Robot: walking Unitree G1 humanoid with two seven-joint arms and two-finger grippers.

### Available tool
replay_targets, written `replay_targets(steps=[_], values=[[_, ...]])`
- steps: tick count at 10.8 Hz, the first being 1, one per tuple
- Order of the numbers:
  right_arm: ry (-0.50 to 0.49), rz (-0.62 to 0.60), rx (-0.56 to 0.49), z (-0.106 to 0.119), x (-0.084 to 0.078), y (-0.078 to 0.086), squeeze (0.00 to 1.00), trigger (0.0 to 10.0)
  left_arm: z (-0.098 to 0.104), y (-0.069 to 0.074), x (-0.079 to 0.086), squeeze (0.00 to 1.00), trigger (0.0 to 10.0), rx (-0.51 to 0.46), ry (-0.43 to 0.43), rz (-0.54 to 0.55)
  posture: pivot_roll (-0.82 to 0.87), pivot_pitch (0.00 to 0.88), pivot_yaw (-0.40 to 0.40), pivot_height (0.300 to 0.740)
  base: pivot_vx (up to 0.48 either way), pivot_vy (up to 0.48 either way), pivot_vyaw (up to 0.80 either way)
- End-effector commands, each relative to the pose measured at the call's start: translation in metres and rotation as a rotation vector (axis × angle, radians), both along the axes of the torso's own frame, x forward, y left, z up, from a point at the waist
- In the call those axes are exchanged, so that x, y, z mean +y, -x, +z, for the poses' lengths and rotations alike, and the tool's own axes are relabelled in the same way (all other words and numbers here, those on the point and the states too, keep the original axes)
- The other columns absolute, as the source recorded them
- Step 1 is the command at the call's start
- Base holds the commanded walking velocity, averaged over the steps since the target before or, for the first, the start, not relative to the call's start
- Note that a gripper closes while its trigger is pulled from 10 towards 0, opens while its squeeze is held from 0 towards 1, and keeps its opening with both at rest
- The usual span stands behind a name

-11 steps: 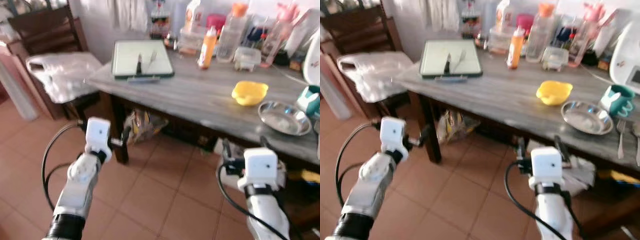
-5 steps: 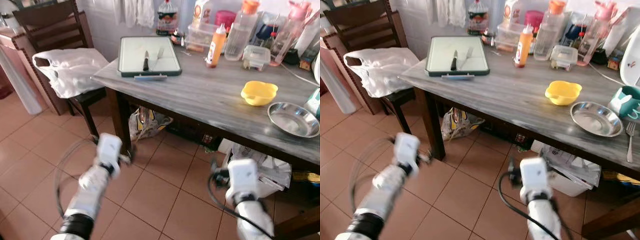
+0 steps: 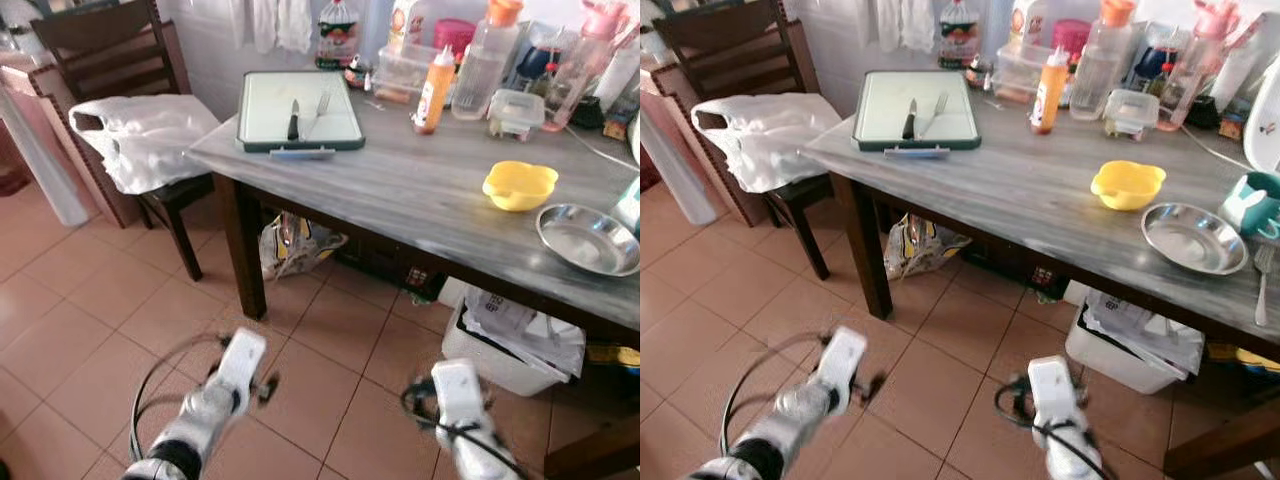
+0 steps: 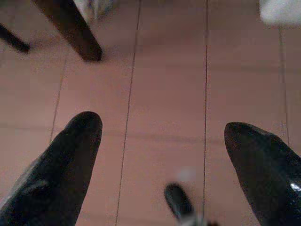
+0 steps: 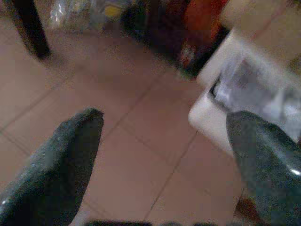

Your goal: Setting the table

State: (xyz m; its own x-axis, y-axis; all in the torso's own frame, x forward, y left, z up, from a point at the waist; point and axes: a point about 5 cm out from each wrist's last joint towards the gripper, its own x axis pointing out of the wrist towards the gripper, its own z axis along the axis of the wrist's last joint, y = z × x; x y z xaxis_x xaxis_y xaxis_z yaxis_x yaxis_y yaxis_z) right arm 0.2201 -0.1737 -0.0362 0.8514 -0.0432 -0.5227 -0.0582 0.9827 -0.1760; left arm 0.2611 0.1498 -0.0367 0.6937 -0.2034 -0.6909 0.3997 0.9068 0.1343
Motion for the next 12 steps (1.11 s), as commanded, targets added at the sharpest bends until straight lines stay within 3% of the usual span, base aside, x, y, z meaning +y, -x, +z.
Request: replay_targets(steps=[1,2,3,4,5,7,9,12], values=[[-0.058,-0.071,0.082,-0.014,-0.006,0.011,0.0,10.0,-0.009,0.009,0.001,0.0,10.0,0.054,-0.053,-0.006,0.1,0.0,-0.028,0.74,0.0,0.0,0.0],[-0.1,-0.155,0.186,-0.031,-0.015,0.025,0.0,10.0,-0.02,0.023,0.008,0.0,10.0,0.128,-0.118,0.001,0.09,0.0,-0.028,0.74,0.0,0.0,0.0],[-0.077,-0.17,0.281,-0.043,-0.024,0.043,0.0,10.0,-0.029,0.038,0.014,0.0,10.0,0.197,-0.194,-0.048,0.09,0.0,-0.028,0.74,0.0,0.0,0.0],[-0.103,-0.194,0.342,-0.049,-0.032,0.055,0.0,10.0,-0.033,0.045,0.016,0.0,10.0,0.222,-0.216,-0.074,0.07,0.0,-0.024,0.74,0.0,0.0,0.78],[-0.078,-0.22,0.405,-0.054,-0.046,0.069,0.0,10.0,-0.034,0.046,0.018,0.0,10.0,0.211,-0.238,-0.082,0.08,0.0,-0.023,0.74,0.0,0.0,0.78],[-0.054,-0.234,0.441,-0.057,-0.058,0.082,0.0,10.0,-0.034,0.047,0.026,0.0,10.0,0.22,-0.24,-0.024,0.09,0.0,-0.034,0.74,0.0,0.0,0.78],[-0.07,-0.223,0.435,-0.057,-0.054,0.08,0.0,10.0,-0.035,0.049,0.032,0.0,10.0,0.236,-0.272,-0.049,0.09,0.0,-0.023,0.74,0.0,0.0,0.78],[-0.151,-0.151,0.367,-0.052,-0.027,0.057,0.0,10.0,-0.035,0.048,0.028,0.0,10.0,0.254,-0.199,0.046,0.09,0.0,-0.02,0.74,0.0,0.0,0.77]])
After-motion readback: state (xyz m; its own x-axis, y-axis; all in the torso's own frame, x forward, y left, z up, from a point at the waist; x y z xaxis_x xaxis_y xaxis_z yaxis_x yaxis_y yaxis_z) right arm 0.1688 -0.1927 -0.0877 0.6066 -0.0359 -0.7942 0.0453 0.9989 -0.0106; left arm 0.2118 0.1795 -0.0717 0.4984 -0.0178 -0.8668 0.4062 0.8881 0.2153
